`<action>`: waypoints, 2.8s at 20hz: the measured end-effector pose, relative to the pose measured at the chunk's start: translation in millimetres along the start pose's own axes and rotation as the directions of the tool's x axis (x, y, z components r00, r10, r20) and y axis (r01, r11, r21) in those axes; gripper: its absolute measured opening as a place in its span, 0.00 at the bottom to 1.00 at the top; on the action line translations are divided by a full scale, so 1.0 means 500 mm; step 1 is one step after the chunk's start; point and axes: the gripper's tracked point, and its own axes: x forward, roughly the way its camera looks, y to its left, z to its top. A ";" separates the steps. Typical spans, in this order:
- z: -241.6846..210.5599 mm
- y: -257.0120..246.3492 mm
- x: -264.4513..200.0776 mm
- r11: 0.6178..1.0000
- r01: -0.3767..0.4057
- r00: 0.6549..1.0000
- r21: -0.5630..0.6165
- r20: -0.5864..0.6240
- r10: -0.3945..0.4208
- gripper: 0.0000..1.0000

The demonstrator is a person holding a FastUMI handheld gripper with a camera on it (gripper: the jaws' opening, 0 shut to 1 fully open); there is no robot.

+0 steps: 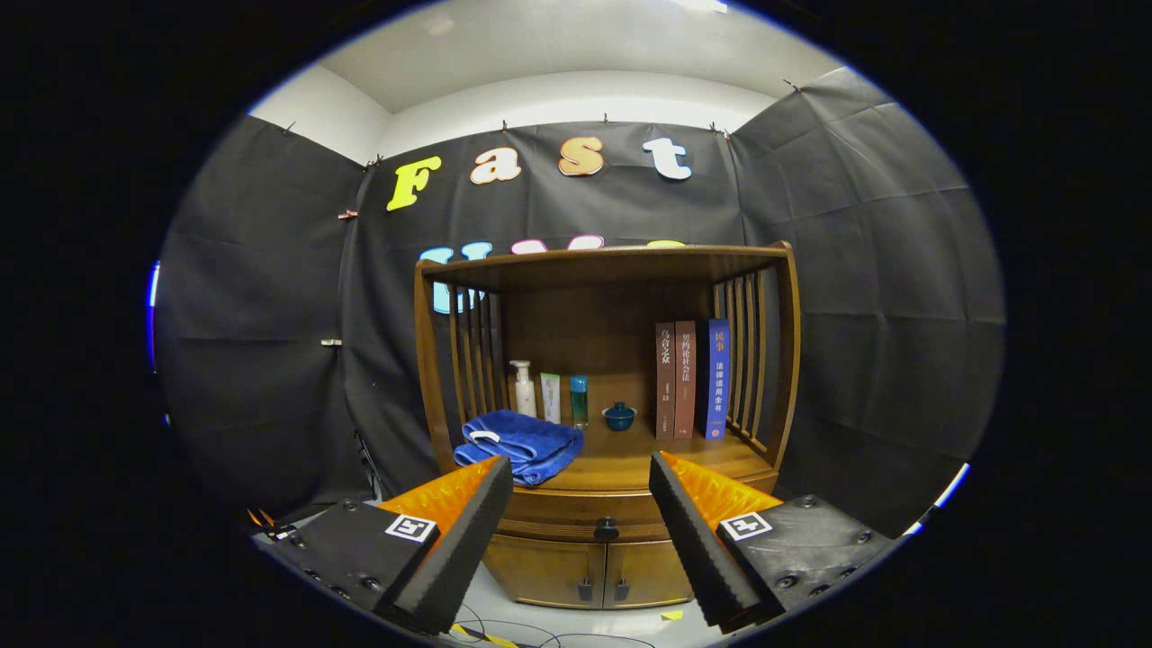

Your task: Pull open the drawer, take out the items inside it, and place them on the countertop above the cabinet.

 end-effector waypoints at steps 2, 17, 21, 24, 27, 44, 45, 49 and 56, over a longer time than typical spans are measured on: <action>-0.029 -0.008 0.026 1.000 0.007 1.000 -0.001 -0.029 -0.007 0.99; -0.413 -0.065 0.318 0.994 0.077 0.941 0.074 -0.335 -0.048 1.00; -0.489 -0.077 0.362 0.991 0.109 0.915 0.082 -0.398 -0.068 0.97; -0.517 -0.085 0.380 0.992 0.115 0.902 0.060 -0.426 -0.079 0.88; -0.534 -0.085 0.386 0.992 0.115 0.888 0.044 -0.452 -0.083 0.68; -0.544 -0.080 0.325 0.993 0.115 0.869 0.023 -0.487 -0.089 0.39; -0.544 -0.079 0.311 0.993 0.117 0.866 0.025 -0.491 -0.089 0.39; -0.544 -0.072 0.237 0.993 0.116 0.857 0.026 -0.508 -0.087 0.39; -0.540 -0.067 0.139 0.995 0.104 0.844 0.011 -0.530 -0.082 0.38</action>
